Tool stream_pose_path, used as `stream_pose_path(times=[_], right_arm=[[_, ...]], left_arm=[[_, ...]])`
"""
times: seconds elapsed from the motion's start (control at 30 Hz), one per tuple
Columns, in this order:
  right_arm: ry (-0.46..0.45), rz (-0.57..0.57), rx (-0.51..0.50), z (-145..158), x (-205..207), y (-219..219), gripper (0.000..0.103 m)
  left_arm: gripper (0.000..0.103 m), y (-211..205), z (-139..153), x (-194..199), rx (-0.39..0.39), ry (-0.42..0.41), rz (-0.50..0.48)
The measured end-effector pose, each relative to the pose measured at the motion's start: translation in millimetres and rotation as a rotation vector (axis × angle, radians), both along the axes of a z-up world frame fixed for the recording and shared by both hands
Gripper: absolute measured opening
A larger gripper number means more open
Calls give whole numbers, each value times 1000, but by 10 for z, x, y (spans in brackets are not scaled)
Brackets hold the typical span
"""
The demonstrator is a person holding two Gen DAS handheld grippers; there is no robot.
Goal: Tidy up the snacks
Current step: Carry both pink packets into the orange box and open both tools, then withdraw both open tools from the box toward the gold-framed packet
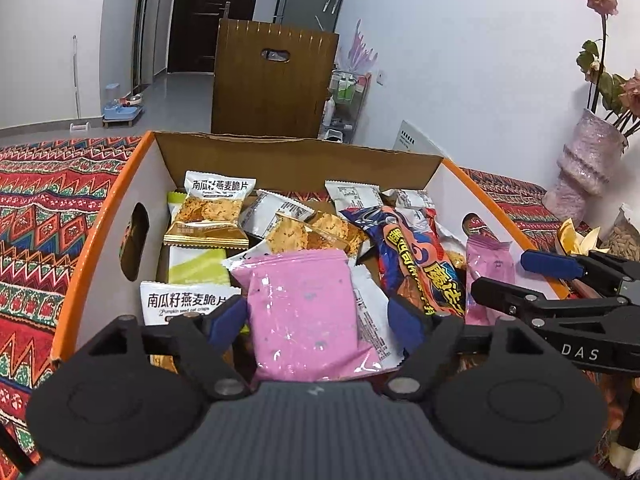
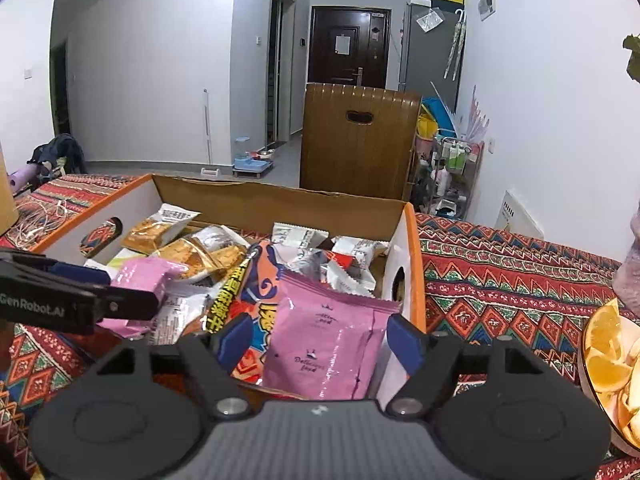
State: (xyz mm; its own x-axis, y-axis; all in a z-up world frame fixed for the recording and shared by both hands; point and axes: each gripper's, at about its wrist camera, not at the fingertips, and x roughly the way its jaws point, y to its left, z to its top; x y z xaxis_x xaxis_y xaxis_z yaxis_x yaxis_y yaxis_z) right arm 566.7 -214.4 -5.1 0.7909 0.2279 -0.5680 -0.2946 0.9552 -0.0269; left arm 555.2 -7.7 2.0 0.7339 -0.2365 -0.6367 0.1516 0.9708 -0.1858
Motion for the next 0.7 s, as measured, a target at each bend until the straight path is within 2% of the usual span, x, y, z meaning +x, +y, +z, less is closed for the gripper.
stream_pose_path(times=[0.47,0.6,0.7], right_arm=[[-29,-5,-15,97,-111,0,80],[-72,-27,-6,232,-289,-20,89],[-98,-31,21,344,-492,-63,90]], left_arm=[[85,-8,130,-95,4,-43,-1],[87,-65,271,-270,11,-92,-13],[90,-110,389,-517,22,-135,-26]])
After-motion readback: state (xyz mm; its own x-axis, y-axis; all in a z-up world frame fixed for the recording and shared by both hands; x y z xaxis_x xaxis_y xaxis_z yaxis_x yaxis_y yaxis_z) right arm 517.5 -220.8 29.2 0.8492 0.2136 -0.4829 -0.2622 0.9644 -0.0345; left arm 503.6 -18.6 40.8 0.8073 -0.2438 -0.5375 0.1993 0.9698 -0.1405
